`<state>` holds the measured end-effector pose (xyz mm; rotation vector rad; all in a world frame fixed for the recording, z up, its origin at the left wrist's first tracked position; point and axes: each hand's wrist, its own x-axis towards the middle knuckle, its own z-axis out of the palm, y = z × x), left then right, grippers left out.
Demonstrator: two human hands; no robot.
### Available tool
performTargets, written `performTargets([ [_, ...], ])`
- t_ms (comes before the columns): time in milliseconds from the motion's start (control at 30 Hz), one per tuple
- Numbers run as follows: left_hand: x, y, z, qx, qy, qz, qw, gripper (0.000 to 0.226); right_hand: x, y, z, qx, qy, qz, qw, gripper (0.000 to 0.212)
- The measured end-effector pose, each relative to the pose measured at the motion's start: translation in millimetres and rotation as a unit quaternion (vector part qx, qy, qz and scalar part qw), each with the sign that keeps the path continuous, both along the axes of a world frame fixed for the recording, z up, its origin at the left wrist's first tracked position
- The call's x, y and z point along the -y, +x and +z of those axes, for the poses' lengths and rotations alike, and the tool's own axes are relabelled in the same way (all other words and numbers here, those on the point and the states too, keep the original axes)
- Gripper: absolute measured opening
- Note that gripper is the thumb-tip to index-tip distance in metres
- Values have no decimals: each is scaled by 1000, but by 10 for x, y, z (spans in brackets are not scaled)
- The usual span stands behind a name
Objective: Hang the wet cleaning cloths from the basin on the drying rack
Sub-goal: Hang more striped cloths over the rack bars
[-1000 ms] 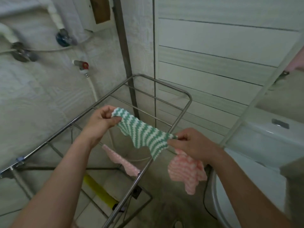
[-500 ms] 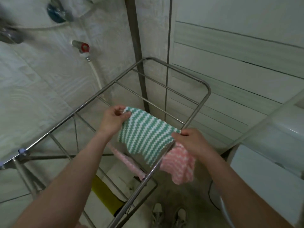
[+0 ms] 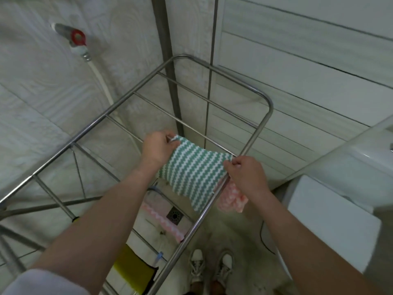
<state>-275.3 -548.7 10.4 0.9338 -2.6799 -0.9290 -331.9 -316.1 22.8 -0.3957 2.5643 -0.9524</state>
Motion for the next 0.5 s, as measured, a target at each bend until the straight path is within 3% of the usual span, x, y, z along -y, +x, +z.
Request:
performTargets([
  [133, 35, 0, -5, 40, 8, -43, 998, 44, -8, -14, 47, -12, 37, 4, 999, 27],
  [267, 113, 195, 95, 19, -27, -36, 999, 22, -60, -14, 152, 40, 6, 83, 996, 10],
  [367, 99, 413, 108, 40, 10, -41, 998, 21, 4, 106, 165, 87, 50, 156, 983, 14],
  [500, 54, 541, 48, 42, 42, -29, 998, 31, 81, 269, 113, 55, 126, 193, 971, 17],
])
